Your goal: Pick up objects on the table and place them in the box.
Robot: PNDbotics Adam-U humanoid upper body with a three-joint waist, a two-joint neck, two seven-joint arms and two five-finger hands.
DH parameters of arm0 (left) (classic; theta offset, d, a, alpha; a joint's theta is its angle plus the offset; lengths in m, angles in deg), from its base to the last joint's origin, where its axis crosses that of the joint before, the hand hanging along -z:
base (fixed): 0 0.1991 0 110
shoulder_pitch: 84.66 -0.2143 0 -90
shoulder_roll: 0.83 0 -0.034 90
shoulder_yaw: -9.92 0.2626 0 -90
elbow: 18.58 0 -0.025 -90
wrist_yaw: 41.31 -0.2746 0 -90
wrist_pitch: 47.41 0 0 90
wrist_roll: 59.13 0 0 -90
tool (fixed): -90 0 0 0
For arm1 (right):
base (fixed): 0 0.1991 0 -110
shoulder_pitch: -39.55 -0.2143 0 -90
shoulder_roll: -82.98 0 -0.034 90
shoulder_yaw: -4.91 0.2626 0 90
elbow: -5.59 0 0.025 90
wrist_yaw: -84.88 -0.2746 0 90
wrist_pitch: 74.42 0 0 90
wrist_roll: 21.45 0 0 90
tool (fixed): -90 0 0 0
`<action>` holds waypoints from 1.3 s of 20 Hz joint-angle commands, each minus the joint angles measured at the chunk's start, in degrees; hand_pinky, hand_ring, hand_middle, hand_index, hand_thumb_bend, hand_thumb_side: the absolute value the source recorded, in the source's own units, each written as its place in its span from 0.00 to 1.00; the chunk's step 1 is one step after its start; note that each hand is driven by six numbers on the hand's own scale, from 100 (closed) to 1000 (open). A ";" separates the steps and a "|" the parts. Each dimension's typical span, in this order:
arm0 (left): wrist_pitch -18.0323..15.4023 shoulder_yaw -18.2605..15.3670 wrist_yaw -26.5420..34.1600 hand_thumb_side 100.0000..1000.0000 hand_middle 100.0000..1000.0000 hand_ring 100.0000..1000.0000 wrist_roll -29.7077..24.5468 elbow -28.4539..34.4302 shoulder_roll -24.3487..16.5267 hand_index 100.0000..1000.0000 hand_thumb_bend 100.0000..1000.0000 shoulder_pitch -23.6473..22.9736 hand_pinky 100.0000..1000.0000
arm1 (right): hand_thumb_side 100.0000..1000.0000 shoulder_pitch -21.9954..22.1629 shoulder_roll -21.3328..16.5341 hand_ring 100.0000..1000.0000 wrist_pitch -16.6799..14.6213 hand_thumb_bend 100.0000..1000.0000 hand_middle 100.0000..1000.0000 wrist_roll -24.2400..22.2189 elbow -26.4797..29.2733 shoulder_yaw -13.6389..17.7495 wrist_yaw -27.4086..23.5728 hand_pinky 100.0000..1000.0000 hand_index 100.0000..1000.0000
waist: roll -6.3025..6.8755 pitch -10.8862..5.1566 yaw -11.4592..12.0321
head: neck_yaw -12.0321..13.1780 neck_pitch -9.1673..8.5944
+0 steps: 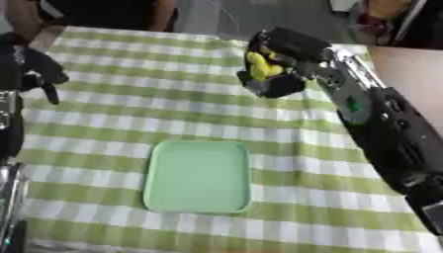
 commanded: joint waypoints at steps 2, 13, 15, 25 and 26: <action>-0.01 0.08 0.11 1.00 0.41 0.38 -0.16 1.12 -0.78 0.36 0.63 0.35 0.15 | 0.55 -2.52 1.44 0.02 -0.74 0.00 0.20 -1.46 3.04 -1.28 -1.30 0.00 0.42 | 0.31 -1.03 0.13 | -0.57 -0.87; -0.13 0.26 0.35 1.00 0.41 0.38 -0.36 1.19 -0.63 0.36 0.63 0.62 0.15 | 0.55 -3.15 6.07 0.01 -1.05 0.00 0.20 -3.32 3.77 -2.59 -2.64 0.00 0.42 | 0.29 -1.06 0.47 | -1.05 -0.91; -0.13 0.27 0.36 1.00 0.41 0.38 -0.38 1.19 -0.62 0.36 0.63 0.63 0.15 | 0.55 -3.09 6.39 0.01 -1.06 0.00 0.20 -3.41 3.91 -2.66 -2.76 0.00 0.42 | 0.31 -1.07 0.47 | -1.07 -0.91; -0.17 0.35 0.42 1.00 0.41 0.38 -0.48 1.36 -0.65 0.36 0.63 0.71 0.15 | 0.55 -2.16 7.91 0.01 -2.09 0.00 0.19 -4.39 5.13 -4.47 -3.93 0.00 0.42 | 0.25 -1.13 0.50 | -1.12 -0.90; -0.17 0.34 0.41 1.00 0.41 0.38 -0.48 1.38 -0.65 0.36 0.63 0.73 0.15 | 0.55 -1.96 8.08 0.01 -2.48 0.00 0.20 -4.64 5.52 -4.98 -4.19 0.00 0.42 | 0.24 -1.12 0.51 | -1.12 -0.90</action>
